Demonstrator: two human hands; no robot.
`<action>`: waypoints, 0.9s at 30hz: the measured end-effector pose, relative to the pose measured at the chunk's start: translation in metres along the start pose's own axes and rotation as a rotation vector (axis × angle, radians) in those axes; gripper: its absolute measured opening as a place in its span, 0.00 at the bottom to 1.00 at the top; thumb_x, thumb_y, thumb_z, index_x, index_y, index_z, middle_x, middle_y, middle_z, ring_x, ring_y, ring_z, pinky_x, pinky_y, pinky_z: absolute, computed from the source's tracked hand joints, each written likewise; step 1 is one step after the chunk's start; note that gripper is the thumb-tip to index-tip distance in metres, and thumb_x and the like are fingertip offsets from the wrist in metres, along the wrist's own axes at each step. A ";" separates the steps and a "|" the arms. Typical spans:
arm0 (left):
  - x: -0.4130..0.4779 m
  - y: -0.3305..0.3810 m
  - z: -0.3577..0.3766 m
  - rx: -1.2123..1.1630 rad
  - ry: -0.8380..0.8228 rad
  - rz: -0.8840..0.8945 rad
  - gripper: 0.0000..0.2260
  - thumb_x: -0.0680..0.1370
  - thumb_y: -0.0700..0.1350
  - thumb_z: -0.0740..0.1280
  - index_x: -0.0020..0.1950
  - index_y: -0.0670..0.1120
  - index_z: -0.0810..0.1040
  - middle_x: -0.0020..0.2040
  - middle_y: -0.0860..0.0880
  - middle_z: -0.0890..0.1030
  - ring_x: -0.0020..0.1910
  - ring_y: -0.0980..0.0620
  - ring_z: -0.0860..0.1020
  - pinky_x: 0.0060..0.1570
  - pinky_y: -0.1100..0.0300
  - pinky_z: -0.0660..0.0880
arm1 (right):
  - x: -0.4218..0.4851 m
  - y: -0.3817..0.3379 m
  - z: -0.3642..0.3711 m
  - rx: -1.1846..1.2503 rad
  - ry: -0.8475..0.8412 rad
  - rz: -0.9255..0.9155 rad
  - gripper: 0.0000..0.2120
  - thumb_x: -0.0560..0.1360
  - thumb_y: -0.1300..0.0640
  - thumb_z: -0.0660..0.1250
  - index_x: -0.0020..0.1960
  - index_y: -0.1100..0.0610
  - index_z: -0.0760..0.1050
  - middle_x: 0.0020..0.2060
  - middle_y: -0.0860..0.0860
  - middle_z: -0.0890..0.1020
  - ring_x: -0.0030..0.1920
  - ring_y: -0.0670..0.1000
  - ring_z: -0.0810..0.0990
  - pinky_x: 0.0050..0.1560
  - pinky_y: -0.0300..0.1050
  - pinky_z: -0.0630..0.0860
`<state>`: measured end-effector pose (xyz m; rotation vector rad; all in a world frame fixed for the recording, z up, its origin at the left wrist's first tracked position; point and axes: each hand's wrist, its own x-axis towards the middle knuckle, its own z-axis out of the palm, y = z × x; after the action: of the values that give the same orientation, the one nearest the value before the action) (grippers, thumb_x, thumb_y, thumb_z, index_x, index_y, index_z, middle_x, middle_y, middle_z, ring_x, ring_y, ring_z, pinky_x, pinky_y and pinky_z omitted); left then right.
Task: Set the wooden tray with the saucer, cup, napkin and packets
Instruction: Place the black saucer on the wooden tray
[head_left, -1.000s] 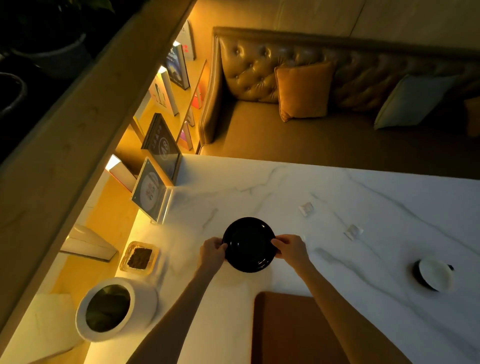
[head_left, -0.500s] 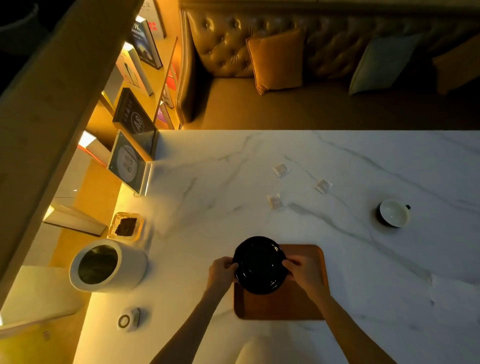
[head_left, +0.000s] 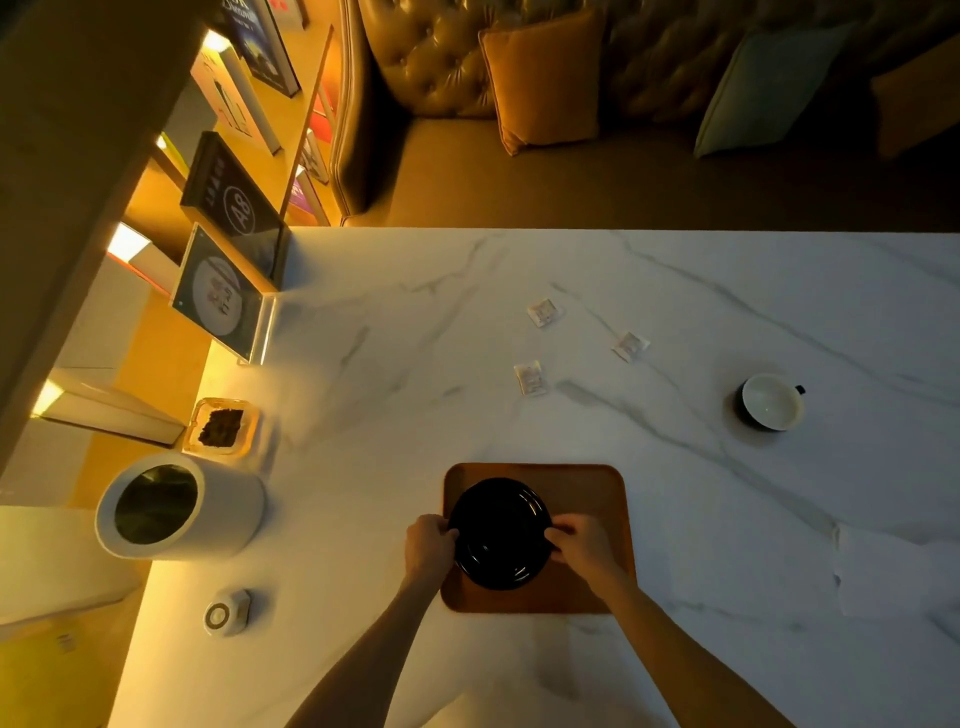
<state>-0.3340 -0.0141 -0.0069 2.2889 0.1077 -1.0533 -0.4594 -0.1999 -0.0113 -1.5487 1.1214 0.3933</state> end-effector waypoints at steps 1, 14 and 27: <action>0.000 0.000 0.001 0.008 0.009 -0.009 0.06 0.78 0.39 0.65 0.48 0.40 0.82 0.37 0.47 0.81 0.35 0.51 0.81 0.33 0.62 0.78 | 0.002 0.001 0.001 -0.004 -0.005 0.005 0.15 0.77 0.64 0.65 0.63 0.65 0.74 0.55 0.62 0.81 0.52 0.58 0.82 0.53 0.51 0.82; 0.013 -0.007 0.010 0.091 0.083 -0.051 0.03 0.78 0.38 0.65 0.48 0.39 0.77 0.44 0.42 0.81 0.42 0.45 0.81 0.45 0.47 0.82 | 0.024 0.004 0.009 -0.015 -0.037 0.048 0.15 0.77 0.64 0.65 0.63 0.64 0.74 0.57 0.61 0.80 0.53 0.57 0.81 0.55 0.51 0.81; 0.016 -0.009 0.013 0.141 0.048 -0.042 0.02 0.78 0.37 0.63 0.49 0.42 0.74 0.44 0.45 0.80 0.41 0.47 0.79 0.39 0.56 0.78 | 0.025 0.011 0.012 -0.016 -0.048 0.072 0.16 0.77 0.63 0.65 0.64 0.63 0.73 0.58 0.60 0.79 0.54 0.56 0.81 0.55 0.49 0.81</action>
<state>-0.3348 -0.0170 -0.0292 2.4491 0.1036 -1.0577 -0.4524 -0.1995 -0.0401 -1.5084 1.1412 0.4868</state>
